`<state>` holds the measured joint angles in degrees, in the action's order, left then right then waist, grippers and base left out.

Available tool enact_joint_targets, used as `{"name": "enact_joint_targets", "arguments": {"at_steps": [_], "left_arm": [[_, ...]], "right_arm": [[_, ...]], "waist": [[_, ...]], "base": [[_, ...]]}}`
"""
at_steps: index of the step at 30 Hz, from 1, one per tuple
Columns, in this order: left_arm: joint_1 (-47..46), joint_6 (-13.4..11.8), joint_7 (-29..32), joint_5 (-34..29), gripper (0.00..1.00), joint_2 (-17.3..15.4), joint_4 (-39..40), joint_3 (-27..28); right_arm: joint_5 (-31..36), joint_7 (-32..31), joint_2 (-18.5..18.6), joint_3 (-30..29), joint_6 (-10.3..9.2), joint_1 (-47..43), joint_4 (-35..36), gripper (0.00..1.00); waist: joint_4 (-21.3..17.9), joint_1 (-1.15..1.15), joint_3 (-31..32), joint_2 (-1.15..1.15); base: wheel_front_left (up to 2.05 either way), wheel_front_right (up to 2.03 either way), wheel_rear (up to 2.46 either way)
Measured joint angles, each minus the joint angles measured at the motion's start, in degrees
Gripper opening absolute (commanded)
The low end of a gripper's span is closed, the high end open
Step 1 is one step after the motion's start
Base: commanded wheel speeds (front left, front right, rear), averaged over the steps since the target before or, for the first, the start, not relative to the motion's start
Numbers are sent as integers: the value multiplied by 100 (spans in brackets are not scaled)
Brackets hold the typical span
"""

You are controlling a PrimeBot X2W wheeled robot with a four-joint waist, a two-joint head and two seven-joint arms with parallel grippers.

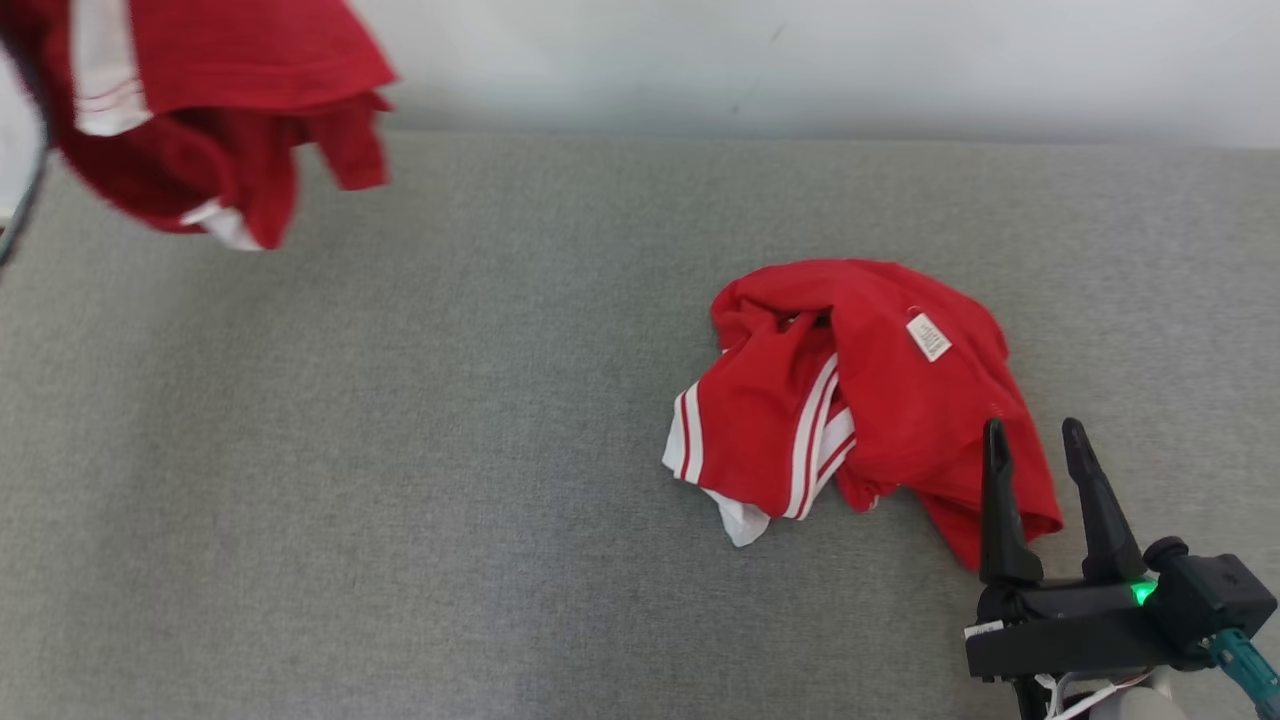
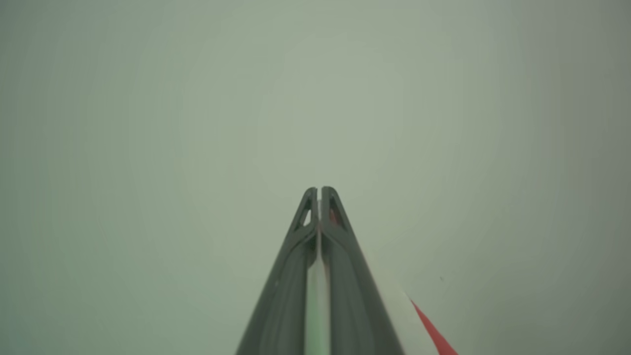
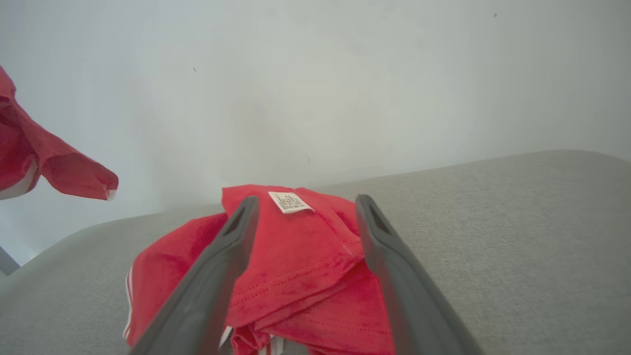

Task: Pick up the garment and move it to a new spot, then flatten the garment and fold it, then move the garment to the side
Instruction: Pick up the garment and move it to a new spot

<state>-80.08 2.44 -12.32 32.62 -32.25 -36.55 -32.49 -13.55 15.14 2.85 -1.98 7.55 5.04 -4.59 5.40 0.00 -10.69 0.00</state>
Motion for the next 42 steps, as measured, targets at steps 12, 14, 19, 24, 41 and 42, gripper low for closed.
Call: {"name": "enact_joint_targets", "arguments": {"at_steps": [12, 14, 19, 24, 41, 42], "left_arm": [[728, -218, -79, 266, 0, -845, -378, 382], [844, -221, -122, 286, 0, -980, -474, 447], [1218, -265, -210, 487, 0, -1048, -616, 643], [1591, -296, -249, 494, 0, -925, -708, 694], [2630, 109, -254, 837, 0, 279, -2458, 671], [2632, 109, -254, 838, 0, 299, -2542, 679]], "right_arm": [[335, 0, 2, -70, 0, 96, 326, 100], [386, 0, 1, -55, 0, 118, 392, 100], [509, 0, 26, -80, 0, 175, 553, 100], [554, 0, 159, -73, 0, 213, 653, 100], [569, 0, 268, 190, 0, 396, 708, 100], [578, 0, 275, 192, 0, 402, 708, 100]], "waist": [[417, 1, -615, 1], [461, 1, -720, 1], [564, 1, -954, 1], [668, 1, -1150, 1], [286, 0, -1449, 0], [279, 0, -1443, 0]], "base": [[0, 0, 0], [0, 0, 0], [0, 0, 0], [0, 0, 0], [0, 0, 0], [0, 0, 0]]}}
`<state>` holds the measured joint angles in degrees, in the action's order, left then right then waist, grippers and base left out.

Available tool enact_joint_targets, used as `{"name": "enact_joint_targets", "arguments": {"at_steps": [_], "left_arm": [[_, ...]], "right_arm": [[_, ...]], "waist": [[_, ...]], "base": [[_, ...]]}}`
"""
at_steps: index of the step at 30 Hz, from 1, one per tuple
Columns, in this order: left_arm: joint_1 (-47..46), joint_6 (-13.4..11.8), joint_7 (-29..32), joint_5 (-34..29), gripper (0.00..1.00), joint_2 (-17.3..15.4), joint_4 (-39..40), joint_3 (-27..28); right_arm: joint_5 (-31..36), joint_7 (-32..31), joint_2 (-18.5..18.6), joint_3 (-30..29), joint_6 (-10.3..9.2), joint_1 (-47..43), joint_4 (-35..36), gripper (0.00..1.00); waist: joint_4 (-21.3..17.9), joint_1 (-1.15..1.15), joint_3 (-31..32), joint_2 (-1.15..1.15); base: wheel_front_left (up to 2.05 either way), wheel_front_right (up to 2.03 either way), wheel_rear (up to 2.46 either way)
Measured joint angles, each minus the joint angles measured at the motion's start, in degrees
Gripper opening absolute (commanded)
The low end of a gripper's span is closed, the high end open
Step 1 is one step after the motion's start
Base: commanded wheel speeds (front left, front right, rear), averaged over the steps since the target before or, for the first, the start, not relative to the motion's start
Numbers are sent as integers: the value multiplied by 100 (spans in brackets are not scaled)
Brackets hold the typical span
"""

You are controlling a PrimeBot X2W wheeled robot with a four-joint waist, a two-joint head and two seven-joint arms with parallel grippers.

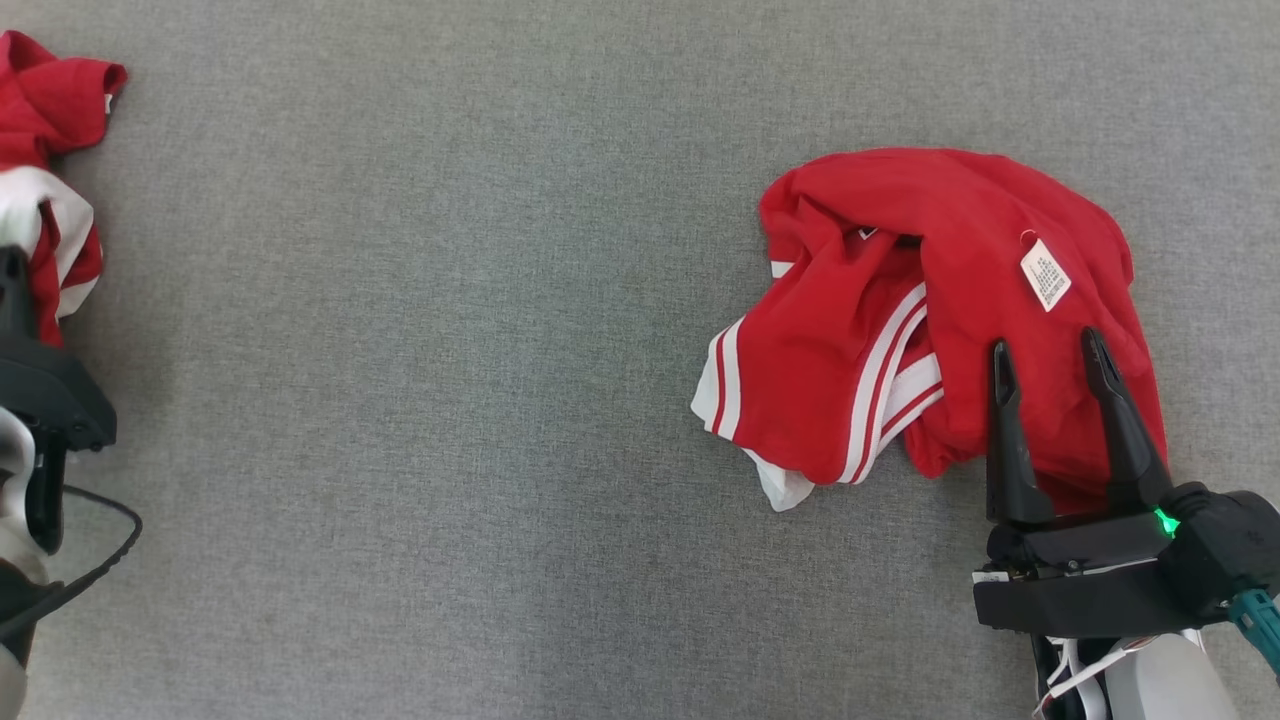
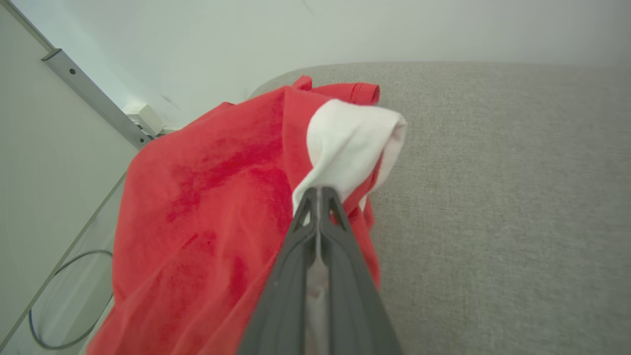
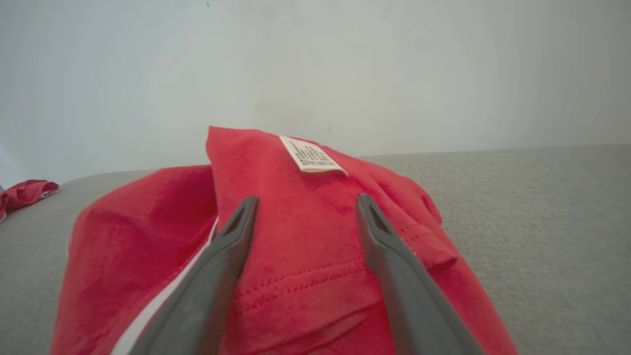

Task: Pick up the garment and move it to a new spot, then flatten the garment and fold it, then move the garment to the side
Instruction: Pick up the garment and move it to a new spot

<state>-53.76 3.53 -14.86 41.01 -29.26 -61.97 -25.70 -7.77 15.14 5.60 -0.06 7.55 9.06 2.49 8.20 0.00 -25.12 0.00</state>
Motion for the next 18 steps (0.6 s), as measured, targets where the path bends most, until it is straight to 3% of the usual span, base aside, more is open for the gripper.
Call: {"name": "enact_joint_targets", "arguments": {"at_steps": [1, 2, 3, 9, 18], "left_arm": [[0, 0, -1, 2, 0, 12, -54, 25], [-1, -1, -2, 4, 60, 22, -83, 54], [-2, 0, -4, 3, 100, 24, -100, 69], [-6, 0, -19, 98, 100, -35, 210, 592], [545, -107, -19, -673, 100, -314, 1939, 1651]], "right_arm": [[18, 0, 3, 0, 0, 5, 0, 100], [27, 0, 5, -9, 0, 6, 0, 100], [31, 0, 4, -7, 0, 5, -1, 100], [31, 0, -1, 57, 0, -27, -34, 100], [9, 0, -141, 127, 0, -99, -78, 100]], "waist": [[-1, 0, 9, 0], [3, 0, 20, 0], [11, 0, 34, 0], [61, 0, 160, 0], [92, -1, 612, 0]], "base": [[0, 0, 0], [0, 0, 0], [0, 0, 0], [0, 0, 0], [0, 0, 0]]}}
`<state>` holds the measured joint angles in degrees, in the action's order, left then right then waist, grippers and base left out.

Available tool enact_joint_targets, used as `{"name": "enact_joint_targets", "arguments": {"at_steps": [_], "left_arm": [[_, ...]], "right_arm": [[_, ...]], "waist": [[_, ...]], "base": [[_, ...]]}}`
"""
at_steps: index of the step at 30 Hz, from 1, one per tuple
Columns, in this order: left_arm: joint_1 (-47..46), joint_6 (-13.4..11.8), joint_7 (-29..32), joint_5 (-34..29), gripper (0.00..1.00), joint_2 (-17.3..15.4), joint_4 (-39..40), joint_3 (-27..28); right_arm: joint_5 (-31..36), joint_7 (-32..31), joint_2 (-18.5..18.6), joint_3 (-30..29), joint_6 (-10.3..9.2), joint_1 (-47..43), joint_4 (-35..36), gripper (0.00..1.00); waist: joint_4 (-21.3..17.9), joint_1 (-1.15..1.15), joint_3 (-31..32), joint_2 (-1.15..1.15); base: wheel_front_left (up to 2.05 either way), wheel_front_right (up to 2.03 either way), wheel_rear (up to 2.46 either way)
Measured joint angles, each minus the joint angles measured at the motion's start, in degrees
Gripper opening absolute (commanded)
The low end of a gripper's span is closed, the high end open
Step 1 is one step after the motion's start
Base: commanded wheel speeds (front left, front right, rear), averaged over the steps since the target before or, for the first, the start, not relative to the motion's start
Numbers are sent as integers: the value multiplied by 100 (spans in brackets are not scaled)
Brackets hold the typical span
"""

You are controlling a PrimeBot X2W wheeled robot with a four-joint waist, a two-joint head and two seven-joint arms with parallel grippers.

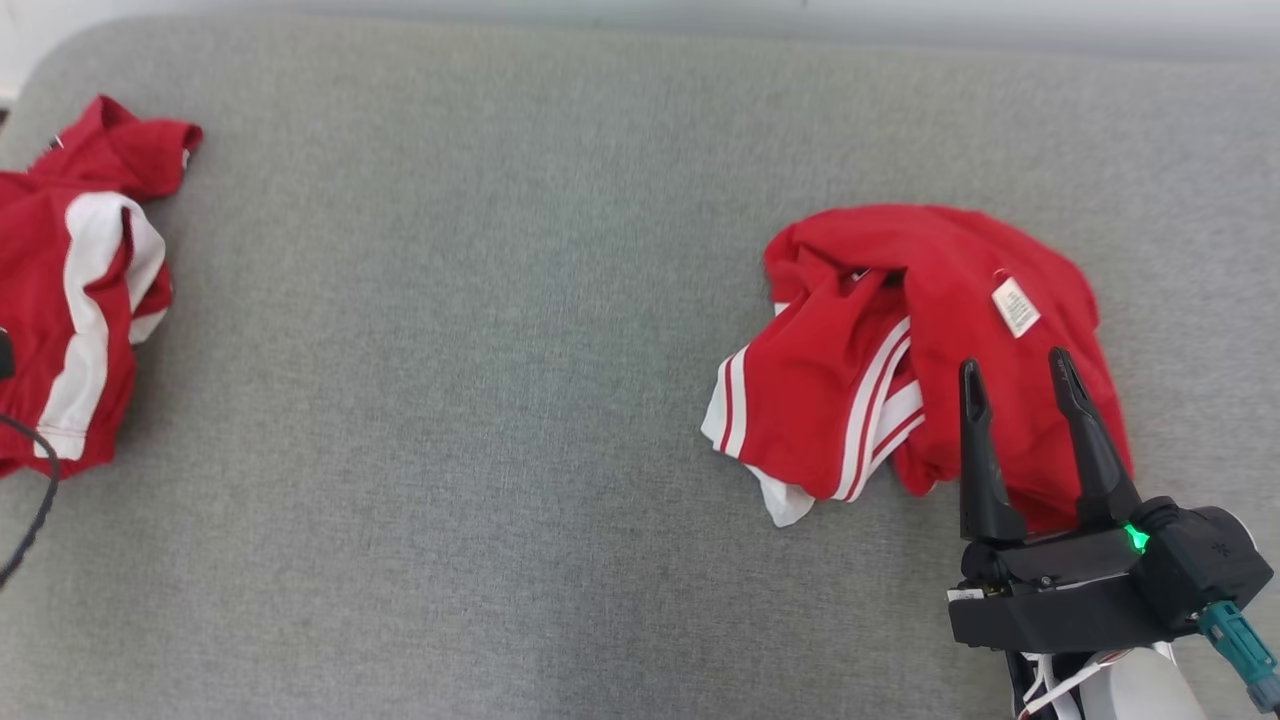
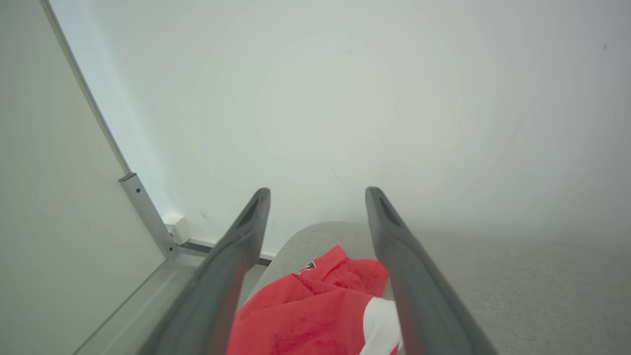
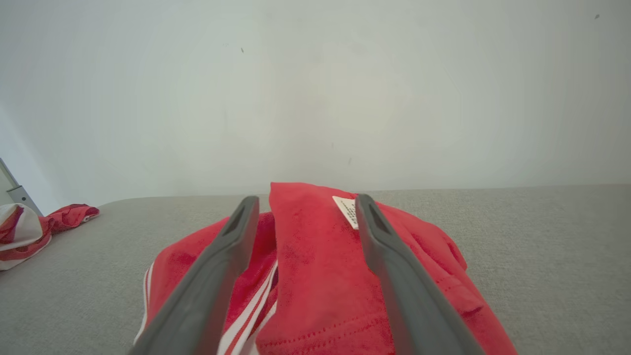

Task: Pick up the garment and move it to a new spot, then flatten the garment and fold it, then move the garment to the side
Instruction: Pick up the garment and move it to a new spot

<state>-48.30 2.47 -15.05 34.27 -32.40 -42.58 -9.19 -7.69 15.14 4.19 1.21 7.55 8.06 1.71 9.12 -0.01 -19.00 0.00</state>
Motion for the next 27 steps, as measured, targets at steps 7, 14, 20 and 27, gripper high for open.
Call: {"name": "enact_joint_targets", "arguments": {"at_steps": [7, 14, 20, 27], "left_arm": [[858, -116, -1, -868, 100, 254, 1506, 570], [1824, -88, 0, -1336, 100, 855, 2278, 726], [2427, 5, 0, -1516, 100, 1333, 2570, 814], [3101, 102, 0, -1817, 100, 1712, 2760, 1055]], "right_arm": [[-4, -1, -78, -33, 0, 1, 18, 100], [-30, -1, -116, -98, 0, -132, -68, 100], [-132, 0, -123, -141, 0, -237, -136, 100], [-221, 0, -122, -166, 0, -400, -260, 100]], "waist": [[-158, -1, 407, -1], [-528, -1, 722, -1], [-914, -1, 952, -1], [-1262, 0, 1235, -1]], "base": [[0, 0, 0], [0, 0, 0], [0, 0, 0], [0, 0, 0]]}}
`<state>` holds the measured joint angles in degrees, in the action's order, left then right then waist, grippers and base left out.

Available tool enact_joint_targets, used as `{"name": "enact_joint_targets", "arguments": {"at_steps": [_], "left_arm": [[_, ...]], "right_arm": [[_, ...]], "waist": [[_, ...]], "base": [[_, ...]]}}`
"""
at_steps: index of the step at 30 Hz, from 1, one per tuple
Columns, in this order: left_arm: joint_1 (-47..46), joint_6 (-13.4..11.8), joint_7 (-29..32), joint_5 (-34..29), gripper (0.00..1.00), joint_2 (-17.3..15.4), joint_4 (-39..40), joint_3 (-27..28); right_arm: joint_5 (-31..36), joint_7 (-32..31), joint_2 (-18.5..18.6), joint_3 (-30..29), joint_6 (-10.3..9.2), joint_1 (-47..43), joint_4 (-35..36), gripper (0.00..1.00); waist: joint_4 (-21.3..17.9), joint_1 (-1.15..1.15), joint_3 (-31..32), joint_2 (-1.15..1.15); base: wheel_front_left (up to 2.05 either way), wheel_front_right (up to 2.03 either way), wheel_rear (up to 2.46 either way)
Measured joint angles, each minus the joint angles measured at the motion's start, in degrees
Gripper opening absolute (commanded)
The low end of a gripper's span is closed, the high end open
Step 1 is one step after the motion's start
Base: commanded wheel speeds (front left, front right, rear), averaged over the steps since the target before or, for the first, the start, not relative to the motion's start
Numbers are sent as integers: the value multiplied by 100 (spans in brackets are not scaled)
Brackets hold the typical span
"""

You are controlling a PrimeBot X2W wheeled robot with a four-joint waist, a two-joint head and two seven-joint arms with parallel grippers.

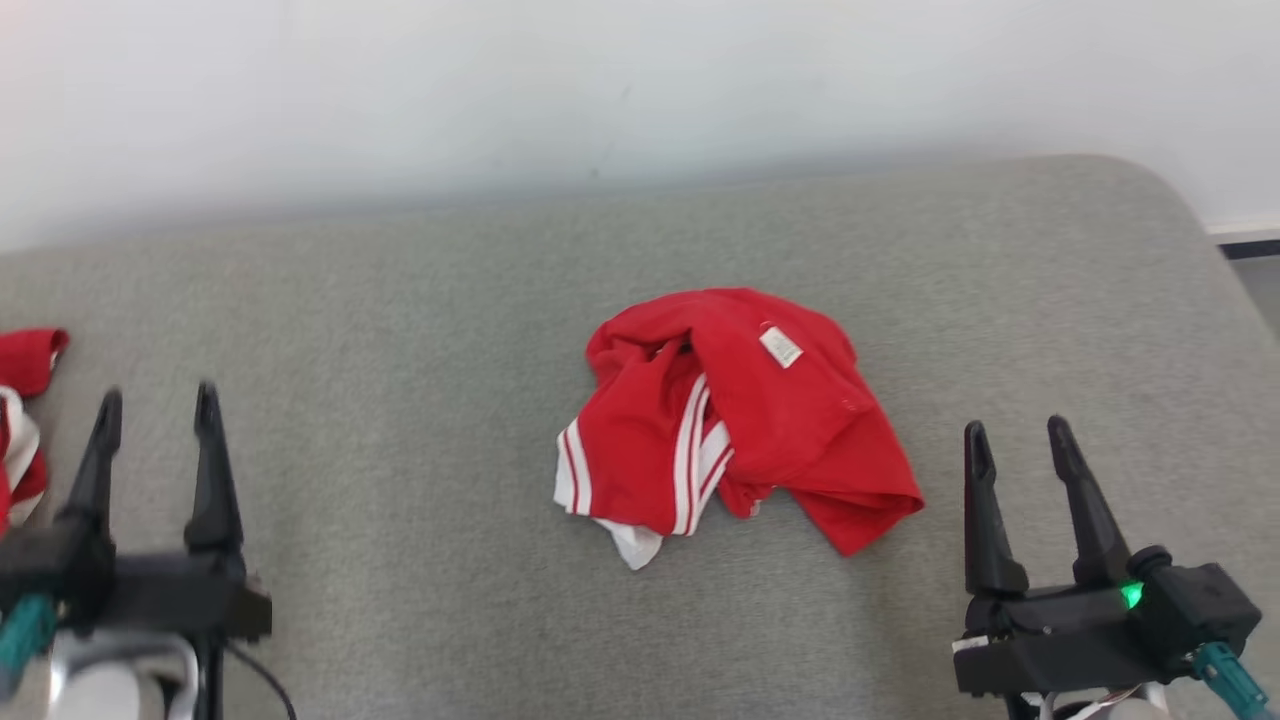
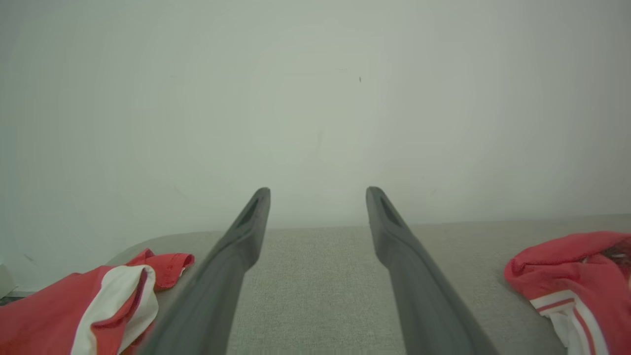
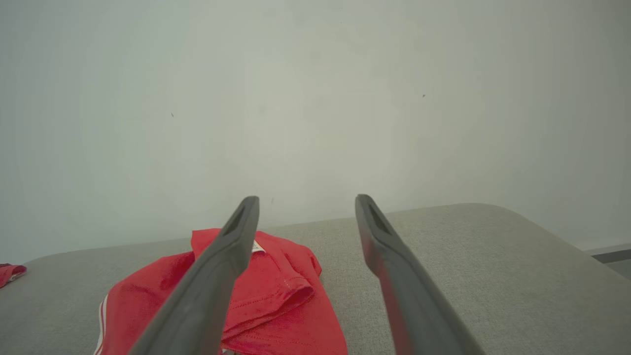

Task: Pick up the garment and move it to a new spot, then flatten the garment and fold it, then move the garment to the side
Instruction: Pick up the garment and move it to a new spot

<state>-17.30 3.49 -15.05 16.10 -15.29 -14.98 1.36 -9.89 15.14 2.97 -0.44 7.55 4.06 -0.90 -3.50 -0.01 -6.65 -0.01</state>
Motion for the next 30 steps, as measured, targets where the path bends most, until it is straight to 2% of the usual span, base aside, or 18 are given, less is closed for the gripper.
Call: {"name": "enact_joint_targets", "arguments": {"at_steps": [6, 14, 19, 30], "left_arm": [[927, 54, -1, -288, 100, 432, 548, 309], [1652, 165, -1, -510, 100, 965, 1034, 654], [1922, 254, -1, -597, 100, 1146, 1187, 779], [2227, 339, -1, -1057, 100, 1220, 1147, 655]], "right_arm": [[-36, -1, -2, -29, 0, -205, -140, 100], [-82, 0, -2, -31, 0, -320, -322, 100], [-118, -1, -4, 51, 0, -351, -477, 100], [-63, 0, -4, 90, 0, -405, -563, 100]], "waist": [[-148, 0, 250, 0], [27, 0, 381, 0], [124, 1, 385, 0], [100, 1, 458, 1]], "base": [[0, 0, 0], [0, 0, 0], [0, 0, 0], [0, 0, 0]]}}
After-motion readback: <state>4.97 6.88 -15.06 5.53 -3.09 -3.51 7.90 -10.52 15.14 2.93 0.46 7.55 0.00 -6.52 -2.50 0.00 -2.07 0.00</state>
